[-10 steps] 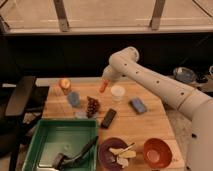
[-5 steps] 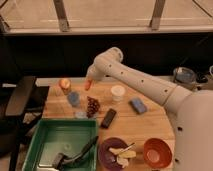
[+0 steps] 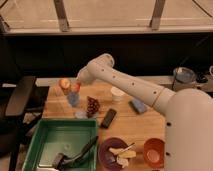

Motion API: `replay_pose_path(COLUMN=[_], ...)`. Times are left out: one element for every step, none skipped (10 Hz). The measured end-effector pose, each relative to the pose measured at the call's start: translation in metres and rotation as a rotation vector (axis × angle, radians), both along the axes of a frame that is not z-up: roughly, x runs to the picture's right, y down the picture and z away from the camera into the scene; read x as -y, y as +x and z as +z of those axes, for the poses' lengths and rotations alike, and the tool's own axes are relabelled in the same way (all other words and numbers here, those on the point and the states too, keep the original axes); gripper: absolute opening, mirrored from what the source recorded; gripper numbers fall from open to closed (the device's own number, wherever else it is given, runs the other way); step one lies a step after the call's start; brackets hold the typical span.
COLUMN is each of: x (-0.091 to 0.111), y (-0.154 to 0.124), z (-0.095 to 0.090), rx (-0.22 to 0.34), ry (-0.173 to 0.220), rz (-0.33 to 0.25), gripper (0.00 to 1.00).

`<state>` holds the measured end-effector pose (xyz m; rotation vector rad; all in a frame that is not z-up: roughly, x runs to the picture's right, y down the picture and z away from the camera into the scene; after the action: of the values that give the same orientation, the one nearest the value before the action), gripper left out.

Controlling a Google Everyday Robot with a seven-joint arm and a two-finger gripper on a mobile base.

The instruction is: Place pepper in plastic cup

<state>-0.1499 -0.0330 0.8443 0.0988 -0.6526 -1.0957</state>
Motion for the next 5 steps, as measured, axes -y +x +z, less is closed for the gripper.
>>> replay_pose_path(x=[-0.004, -0.009, -0.012, -0.015, -0.016], y=[-0.005, -0.011, -0.016, -0.024, -0.027], z=[0.004, 0.009, 0.011, 0.015, 0.019], rx=[0.012, 0.028, 0.040, 0.056, 0.068], ry=[-0.004, -0.009, -0.012, -0.015, -0.016], rz=[-0.003, -0.004, -0.005, -0.009, -0.007], gripper=[0.00, 0.00, 0.00, 0.00, 0.00])
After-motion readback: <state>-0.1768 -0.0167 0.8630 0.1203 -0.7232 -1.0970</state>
